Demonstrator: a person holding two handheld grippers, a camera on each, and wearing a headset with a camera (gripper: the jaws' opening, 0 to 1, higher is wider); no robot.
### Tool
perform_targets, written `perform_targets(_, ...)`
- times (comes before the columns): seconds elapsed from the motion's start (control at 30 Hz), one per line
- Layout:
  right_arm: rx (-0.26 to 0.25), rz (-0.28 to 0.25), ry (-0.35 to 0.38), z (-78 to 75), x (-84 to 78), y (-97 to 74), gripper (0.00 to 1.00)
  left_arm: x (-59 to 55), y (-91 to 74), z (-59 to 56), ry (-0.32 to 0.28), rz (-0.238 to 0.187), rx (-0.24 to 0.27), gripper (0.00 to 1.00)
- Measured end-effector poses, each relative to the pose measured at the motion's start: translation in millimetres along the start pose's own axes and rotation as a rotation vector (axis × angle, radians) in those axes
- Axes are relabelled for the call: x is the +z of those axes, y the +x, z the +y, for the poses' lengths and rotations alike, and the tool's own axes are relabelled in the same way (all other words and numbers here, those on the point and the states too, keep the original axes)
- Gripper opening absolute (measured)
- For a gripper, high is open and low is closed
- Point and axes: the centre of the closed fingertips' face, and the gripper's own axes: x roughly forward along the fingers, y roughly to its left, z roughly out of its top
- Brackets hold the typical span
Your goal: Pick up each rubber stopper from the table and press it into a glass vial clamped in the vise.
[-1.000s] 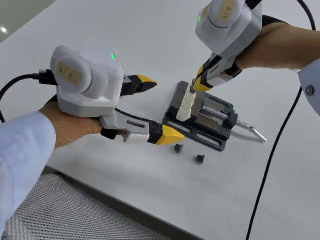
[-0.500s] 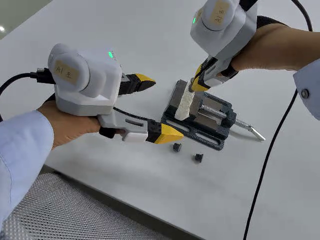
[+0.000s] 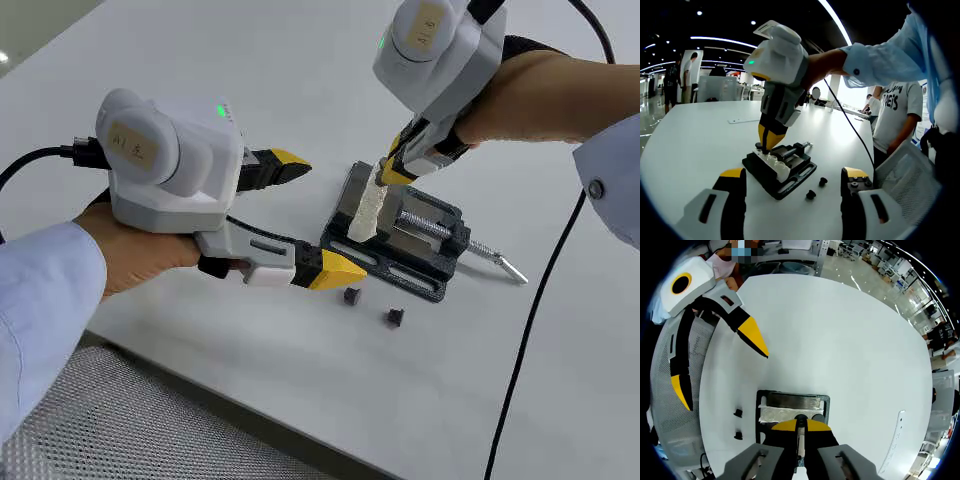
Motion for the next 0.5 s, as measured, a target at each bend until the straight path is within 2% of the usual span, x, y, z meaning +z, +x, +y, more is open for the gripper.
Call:
perform_targets(0.13,0.004,0.014,-0.012,1.1,0.7,1.1,0.00,-0.6,0.5,-0.1,0.000,0.002,-0.001,0.75)
perform_targets(0.5,0.024,0.005,0.037,-0.1,-1.1,1.0,0.00,-1.2,1.4,0.8,-0.005,0.003,-0.003,0.75)
